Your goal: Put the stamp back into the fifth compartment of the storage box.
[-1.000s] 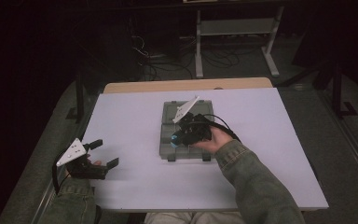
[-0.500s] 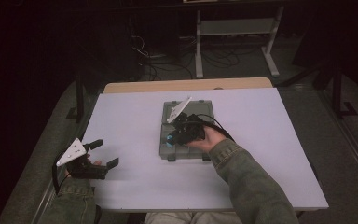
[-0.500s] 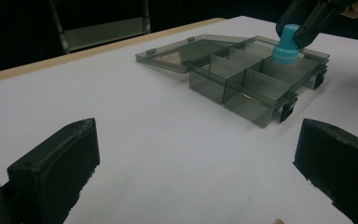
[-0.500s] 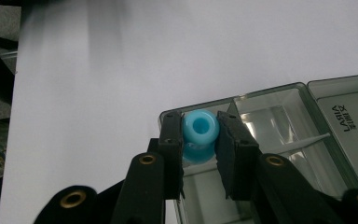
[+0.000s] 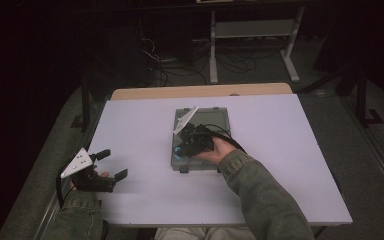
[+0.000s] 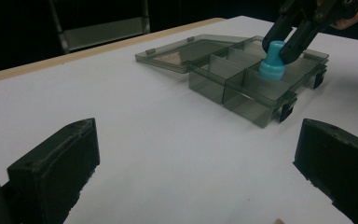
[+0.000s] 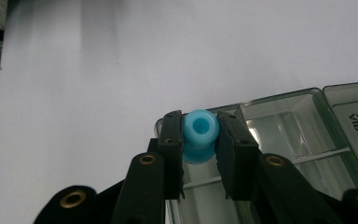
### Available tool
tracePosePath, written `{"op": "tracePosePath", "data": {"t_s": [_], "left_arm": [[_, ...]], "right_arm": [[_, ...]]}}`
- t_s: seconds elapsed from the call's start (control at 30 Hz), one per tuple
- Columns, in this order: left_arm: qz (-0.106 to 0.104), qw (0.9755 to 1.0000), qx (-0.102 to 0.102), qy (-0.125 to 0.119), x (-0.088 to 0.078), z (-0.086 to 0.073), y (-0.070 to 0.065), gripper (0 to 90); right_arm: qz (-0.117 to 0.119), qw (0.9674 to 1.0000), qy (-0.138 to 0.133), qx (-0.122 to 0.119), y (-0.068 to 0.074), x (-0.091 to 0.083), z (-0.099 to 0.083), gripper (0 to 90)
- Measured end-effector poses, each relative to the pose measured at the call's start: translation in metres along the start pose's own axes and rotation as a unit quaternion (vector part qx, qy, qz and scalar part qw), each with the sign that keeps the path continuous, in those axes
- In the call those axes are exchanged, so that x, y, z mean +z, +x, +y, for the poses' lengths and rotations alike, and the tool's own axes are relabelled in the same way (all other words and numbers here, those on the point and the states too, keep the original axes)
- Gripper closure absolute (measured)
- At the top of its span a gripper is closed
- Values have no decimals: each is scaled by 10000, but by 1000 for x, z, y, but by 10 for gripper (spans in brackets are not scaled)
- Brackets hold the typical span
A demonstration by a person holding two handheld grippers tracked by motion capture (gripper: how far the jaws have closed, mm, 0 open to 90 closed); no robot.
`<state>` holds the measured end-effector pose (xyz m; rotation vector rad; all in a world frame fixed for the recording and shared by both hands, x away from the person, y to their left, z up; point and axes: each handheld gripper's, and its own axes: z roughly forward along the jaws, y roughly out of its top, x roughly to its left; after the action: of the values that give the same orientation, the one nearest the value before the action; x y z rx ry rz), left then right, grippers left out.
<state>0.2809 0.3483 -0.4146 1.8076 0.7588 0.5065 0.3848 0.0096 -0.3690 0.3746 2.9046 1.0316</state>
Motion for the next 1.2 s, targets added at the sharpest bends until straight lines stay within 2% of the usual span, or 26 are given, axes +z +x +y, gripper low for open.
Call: {"op": "tracePosePath", "data": {"t_s": [0.7,0.87,1.03,1.1,1.2], "left_arm": [[-13,10000,-2,-4,0,0,0,0],[-21,10000,0,1,0,0,0,0],[-12,10000,-12,6,0,0,0,0],[-9,10000,-12,6,0,0,0,0],[-3,10000,-7,11,0,0,0,0]], "right_arm": [[53,9998,188,64,-6,22,-3,702],[-54,9998,117,170,-5,20,-1,536],[-146,9997,-18,181,-7,8,-2,401],[-158,9997,-48,185,-8,3,-2,317],[-179,9994,-142,272,-11,-3,-3,234]]}}
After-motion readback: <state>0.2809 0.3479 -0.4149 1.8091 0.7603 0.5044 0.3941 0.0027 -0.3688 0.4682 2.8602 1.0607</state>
